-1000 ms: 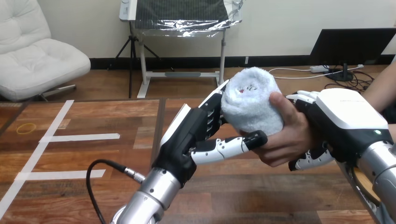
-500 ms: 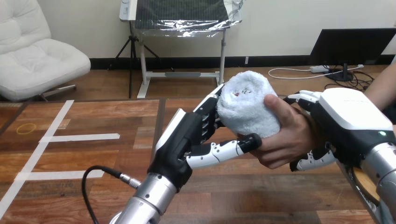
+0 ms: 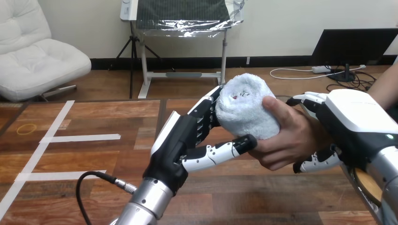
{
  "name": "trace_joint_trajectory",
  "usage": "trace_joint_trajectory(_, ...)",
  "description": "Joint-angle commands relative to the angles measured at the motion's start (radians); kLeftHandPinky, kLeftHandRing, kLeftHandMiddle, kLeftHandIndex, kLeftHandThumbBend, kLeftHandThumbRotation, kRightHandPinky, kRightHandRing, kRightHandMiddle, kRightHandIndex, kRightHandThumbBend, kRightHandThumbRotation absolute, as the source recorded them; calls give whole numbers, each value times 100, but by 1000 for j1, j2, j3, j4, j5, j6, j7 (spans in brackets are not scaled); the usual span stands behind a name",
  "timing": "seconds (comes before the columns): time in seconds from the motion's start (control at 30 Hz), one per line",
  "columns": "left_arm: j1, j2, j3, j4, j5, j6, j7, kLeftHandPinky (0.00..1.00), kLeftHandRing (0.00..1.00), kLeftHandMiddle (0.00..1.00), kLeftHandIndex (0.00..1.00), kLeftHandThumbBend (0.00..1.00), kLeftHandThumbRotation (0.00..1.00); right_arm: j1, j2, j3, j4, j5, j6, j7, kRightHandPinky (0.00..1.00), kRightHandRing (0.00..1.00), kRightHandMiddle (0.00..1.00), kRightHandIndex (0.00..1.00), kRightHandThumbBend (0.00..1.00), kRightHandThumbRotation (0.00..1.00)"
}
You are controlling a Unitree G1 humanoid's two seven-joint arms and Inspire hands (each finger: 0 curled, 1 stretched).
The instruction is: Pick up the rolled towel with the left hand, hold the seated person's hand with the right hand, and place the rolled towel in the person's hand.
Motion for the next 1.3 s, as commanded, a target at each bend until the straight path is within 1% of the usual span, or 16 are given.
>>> trace_joint_trajectory(0.0,-24,2,25,-67,6,-53,11,85,87,88,91,74,36,-4,3,-54,-49,-20,15,-8,79,89,88,83,87,0)
trace_joint_trajectory(0.57,-1,7,51,-65,-3,-76,6,87,88,88,90,73,36,48,4,-105,-100,-17,40,20,78,89,89,82,87,0)
trace_joint_trajectory(0.77,5,12,59,-62,-9,-87,1,87,88,88,90,72,35,61,5,-118,-113,-19,38,27,77,88,88,82,87,0)
trace_joint_trajectory(1.17,24,13,65,-61,-8,-115,6,86,88,88,90,68,32,85,30,-134,-180,-11,64,40,76,88,87,82,87,0)
trace_joint_trajectory(1.27,31,11,68,-60,-3,-129,10,86,88,88,90,68,31,93,43,-140,-198,5,59,30,75,87,87,82,87,0)
